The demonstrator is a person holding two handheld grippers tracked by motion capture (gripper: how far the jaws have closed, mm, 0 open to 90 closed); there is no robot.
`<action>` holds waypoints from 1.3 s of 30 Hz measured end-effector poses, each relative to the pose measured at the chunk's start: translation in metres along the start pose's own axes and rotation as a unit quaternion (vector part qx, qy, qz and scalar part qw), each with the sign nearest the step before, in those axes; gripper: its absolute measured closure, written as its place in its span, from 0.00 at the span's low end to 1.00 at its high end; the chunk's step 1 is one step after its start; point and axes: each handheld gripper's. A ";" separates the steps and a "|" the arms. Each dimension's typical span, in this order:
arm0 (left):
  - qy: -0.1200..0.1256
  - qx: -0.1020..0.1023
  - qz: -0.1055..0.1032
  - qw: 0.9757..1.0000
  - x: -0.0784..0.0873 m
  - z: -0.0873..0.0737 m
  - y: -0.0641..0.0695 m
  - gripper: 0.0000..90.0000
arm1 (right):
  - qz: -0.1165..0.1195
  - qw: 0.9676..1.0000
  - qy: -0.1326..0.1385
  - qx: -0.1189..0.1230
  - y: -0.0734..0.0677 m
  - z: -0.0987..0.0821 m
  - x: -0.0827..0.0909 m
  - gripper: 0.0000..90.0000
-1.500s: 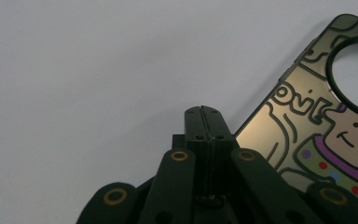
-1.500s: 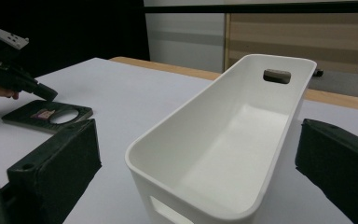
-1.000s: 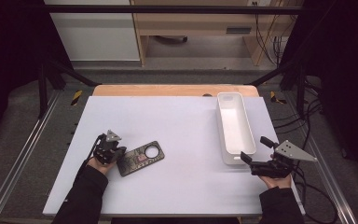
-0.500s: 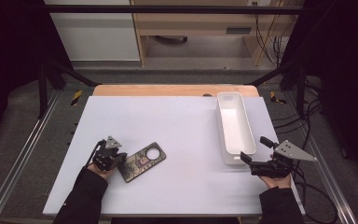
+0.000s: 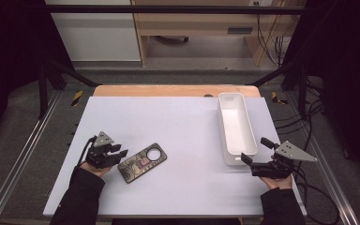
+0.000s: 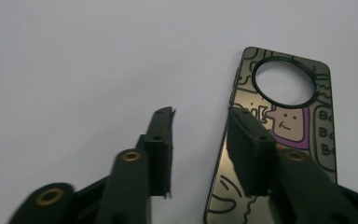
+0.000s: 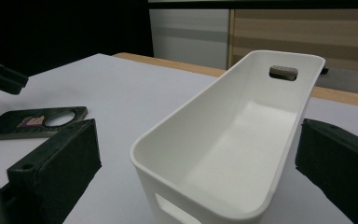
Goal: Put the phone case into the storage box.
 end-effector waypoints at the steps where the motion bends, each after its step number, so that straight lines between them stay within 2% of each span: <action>1: 0.004 0.003 0.001 1.000 0.002 0.001 0.000 0.53 | 0.001 1.000 0.000 0.000 0.000 0.000 0.000 0.00; 2: 0.007 0.008 -0.004 1.000 0.003 0.001 0.000 0.44 | 0.002 1.000 -0.002 0.001 0.000 0.000 -0.001 0.00; 3: 0.009 0.011 -0.005 1.000 0.004 0.002 0.000 0.44 | 0.002 1.000 -0.002 0.001 0.000 0.000 -0.001 0.00; 7: 0.019 0.015 -0.011 1.000 0.011 0.006 0.001 0.30 | 0.003 1.000 -0.001 0.002 0.000 0.000 -0.001 0.00; 10: 0.025 0.010 -0.014 1.000 0.016 0.009 0.003 0.21 | 0.003 1.000 -0.002 0.001 -0.001 0.000 -0.001 0.00; 11: 0.021 0.010 -0.019 1.000 0.017 0.011 0.004 0.14 | 0.004 1.000 -0.002 0.003 0.000 0.000 -0.001 0.00; 16: 0.007 -0.002 -0.026 1.000 0.020 0.016 0.009 0.05 | 0.005 1.000 -0.004 0.003 -0.001 0.000 -0.002 0.00; 20: -0.007 -0.018 -0.032 0.999 0.018 0.018 0.014 0.02 | 0.005 1.000 -0.004 0.004 -0.001 0.000 -0.002 0.00; 27: -0.040 -0.046 -0.037 0.997 0.006 0.020 0.027 0.00 | 0.006 1.000 -0.007 0.003 -0.001 0.000 -0.003 0.00; 32: -0.062 -0.051 -0.043 0.996 -0.006 0.023 0.033 0.00 | 0.007 1.000 -0.005 0.003 -0.001 0.000 -0.002 0.00; 39: -0.104 -0.069 -0.044 0.991 -0.026 0.024 0.046 0.00 | 0.007 1.000 -0.005 0.003 -0.001 0.000 -0.002 0.00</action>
Point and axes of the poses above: each handheld gripper's, and its own axes: x roughly backward along the jaws, z roughly out of its top, y roughly to its right, and after that the axes turned 12 degrees about x, right-handed
